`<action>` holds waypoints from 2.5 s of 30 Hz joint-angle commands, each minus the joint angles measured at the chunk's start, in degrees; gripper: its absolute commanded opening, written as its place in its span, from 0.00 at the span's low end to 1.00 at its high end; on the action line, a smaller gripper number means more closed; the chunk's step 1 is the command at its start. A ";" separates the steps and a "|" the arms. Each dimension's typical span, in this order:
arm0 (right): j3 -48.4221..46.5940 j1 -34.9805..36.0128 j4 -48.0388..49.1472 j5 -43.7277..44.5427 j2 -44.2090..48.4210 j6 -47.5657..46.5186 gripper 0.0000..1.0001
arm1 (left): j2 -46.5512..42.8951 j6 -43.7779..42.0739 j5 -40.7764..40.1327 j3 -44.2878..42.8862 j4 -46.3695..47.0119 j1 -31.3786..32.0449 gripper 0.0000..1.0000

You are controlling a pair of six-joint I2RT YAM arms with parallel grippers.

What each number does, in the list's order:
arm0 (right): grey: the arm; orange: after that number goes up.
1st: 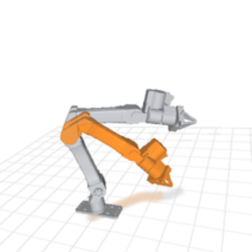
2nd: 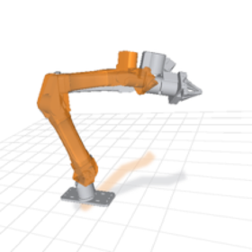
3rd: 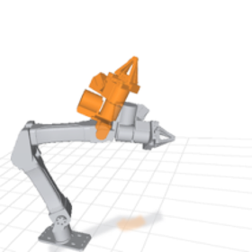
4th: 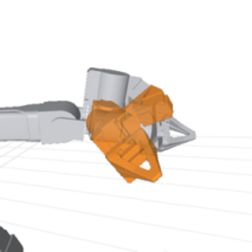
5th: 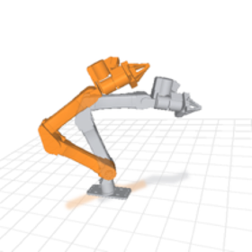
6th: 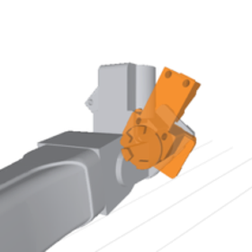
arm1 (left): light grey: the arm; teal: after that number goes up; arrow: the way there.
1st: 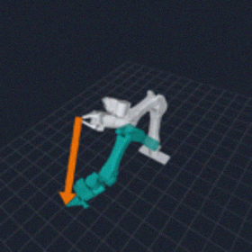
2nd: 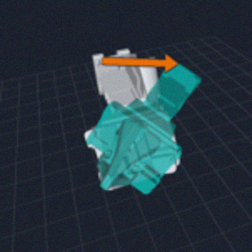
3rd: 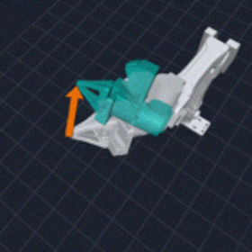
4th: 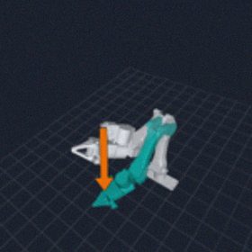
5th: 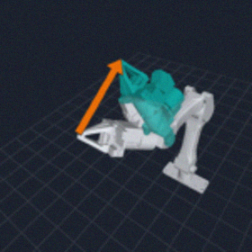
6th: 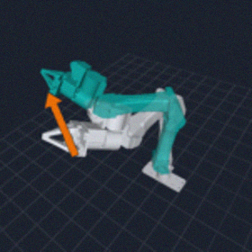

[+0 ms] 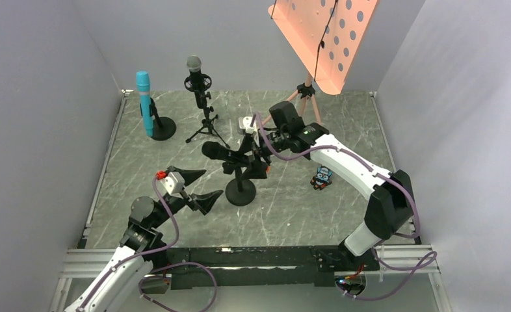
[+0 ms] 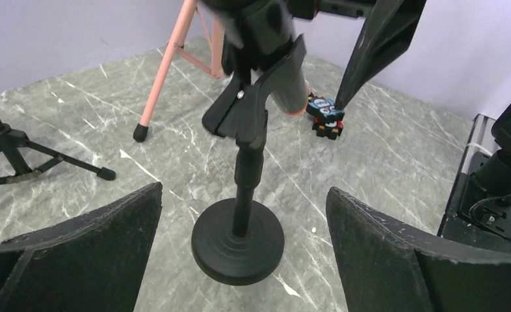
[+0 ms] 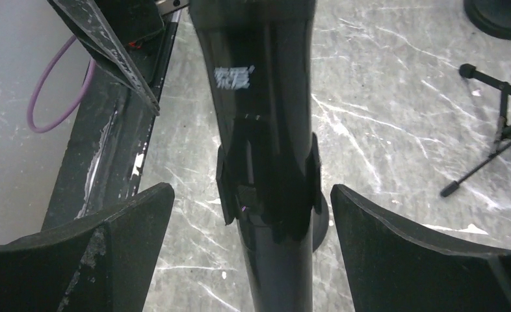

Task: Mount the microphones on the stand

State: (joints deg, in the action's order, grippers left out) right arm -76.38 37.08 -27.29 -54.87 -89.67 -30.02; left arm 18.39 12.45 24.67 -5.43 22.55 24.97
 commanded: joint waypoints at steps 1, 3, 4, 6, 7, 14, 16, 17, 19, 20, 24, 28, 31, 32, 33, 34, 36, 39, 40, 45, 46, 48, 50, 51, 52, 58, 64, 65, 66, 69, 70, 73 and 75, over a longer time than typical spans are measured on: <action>-4.19 1.77 -3.12 0.40 -1.53 -2.25 0.95 | -3.40 -0.10 -1.27 -4.83 -4.53 -0.10 0.99; -5.03 1.94 -4.02 0.05 -2.08 -2.86 0.93 | -4.93 -0.86 -1.55 -6.13 -7.09 -0.10 0.99; -5.49 1.93 -4.86 0.03 -2.43 -3.41 0.92 | -5.66 -1.30 -1.78 -6.93 -8.95 -0.10 0.99; -6.14 1.94 -5.83 0.23 -2.97 -3.84 0.86 | -6.76 -2.91 -2.20 -9.09 -12.78 -0.10 0.99; -6.52 1.94 -6.24 -0.05 -3.23 -3.96 0.83 | -7.12 -4.13 -2.49 -10.41 -14.95 -0.10 0.99; -8.22 2.02 -7.69 -1.15 -4.22 -4.34 0.47 | -9.09 -17.27 -5.90 -19.49 -32.10 -0.10 0.99; -8.89 2.03 -8.78 -0.88 -4.37 -5.49 0.35 | -9.86 -19.52 -7.73 -21.01 -36.65 -0.14 0.99; -9.26 2.03 -9.42 -0.47 -4.25 -6.37 0.31 | -9.95 -20.24 -9.02 -21.57 -38.68 -0.16 0.99; -10.62 2.01 -10.54 0.11 -3.99 -7.45 0.23 | -9.85 -21.04 -12.46 -22.21 -42.13 -0.15 0.99; -11.68 2.01 -11.29 0.50 -4.05 -7.95 0.21 | -9.80 -21.03 -14.42 -22.27 -43.10 -0.10 0.99; -16.55 1.93 -11.30 1.94 -5.18 -6.57 0.18 | -9.54 -21.50 -18.41 -22.89 -43.05 -0.10 0.99; -22.72 1.86 -8.47 5.21 -8.86 -2.09 0.15 | -10.66 -21.85 -20.18 -22.98 -43.88 -0.18 0.99; -28.53 1.24 -6.94 7.76 -12.54 0.49 0.15 | -12.56 -21.85 -21.77 -22.55 -43.66 -0.19 0.99; -30.41 0.97 -6.35 8.60 -13.76 1.46 0.15 | -13.19 -21.90 -22.42 -22.44 -43.61 -0.19 0.99; -32.94 0.71 -5.89 9.35 -15.04 2.35 0.15 | -13.70 -21.95 -22.99 -22.35 -43.64 -0.20 0.99; -34.65 0.40 -5.54 10.14 -16.10 3.06 0.15 | -14.05 -21.94 -23.53 -22.34 -43.72 -0.14 0.99; -37.38 -0.24 -4.30 11.97 -18.12 5.16 0.15 | -14.54 -21.94 -24.10 -22.18 -43.58 -0.19 0.99; -39.93 -1.21 -1.60 15.10 -19.76 7.66 0.15 | -14.21 -22.03 -23.90 -22.32 -43.68 -0.14 0.99; -41.05 -1.76 -1.04 15.81 -20.35 8.55 0.15 | -13.94 -22.09 -23.73 -22.38 -43.72 -0.18 0.99; -48.76 -5.12 1.74 18.71 -25.25 12.48 0.15 | -13.51 -22.12 -23.22 -22.43 -43.73 -0.20 0.99; -50.43 -5.69 2.01 19.05 -26.52 12.63 0.15 | -13.49 -22.16 -23.18 -22.39 -43.73 -0.19 0.99; -53.84 -6.61 2.53 19.98 -28.86 12.81 0.15 | -13.51 -22.10 -22.94 -22.28 -43.60 -0.19 0.99; -56.56 -7.52 3.55 19.88 -31.01 13.93 0.15 | -13.24 -22.05 -22.68 -22.33 -43.61 -0.19 0.99; -57.54 -7.83 4.31 20.04 -31.92 14.61 0.15 | -13.09 -22.03 -22.65 -22.34 -43.70 -0.19 0.99; -58.36 -7.97 5.09 20.36 -32.66 15.21 0.15 | -12.92 -22.07 -22.63 -22.34 -43.72 -0.19 0.99; -61.34 -7.99 10.64 24.90 -37.58 18.86 0.15 | -12.59 -22.12 -22.86 -22.34 -43.73 -0.19 0.99; -59.13 -8.14 13.32 29.30 -40.15 20.42 0.16 | -12.42 -22.20 -22.90 -22.34 -43.79 -0.19 0.99; -58.21 -8.21 13.63 29.48 -40.10 20.63 0.16 | -12.32 -22.27 -22.84 -22.34 -43.73 -0.19 0.99; -57.27 -8.29 13.85 29.42 -39.95 20.76 0.16 | -12.21 -22.29 -22.78 -22.34 -43.77 -0.19 0.99; -55.38 -8.58 13.94 29.24 -39.43 20.98 0.17 | -11.98 -22.38 -22.56 -22.34 -43.69 -0.19 0.99; -54.77 -8.60 13.93 29.13 -39.20 21.04 0.18 | -11.92 -22.38 -22.41 -22.39 -43.69 -0.19 0.99; -53.08 -8.61 14.03 28.77 -38.77 21.14 0.26 | -11.87 -22.47 -22.12 -22.43 -43.73 -0.21 0.99; -52.03 -8.61 14.08 28.24 -38.53 21.27 0.34 | -11.95 -22.47 -22.19 -22.43 -43.76 -0.19 0.99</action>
State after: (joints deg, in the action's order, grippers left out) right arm -129.49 28.62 -19.05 -26.48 -132.31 -9.41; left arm 6.00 -9.41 2.13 -26.35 -22.11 24.97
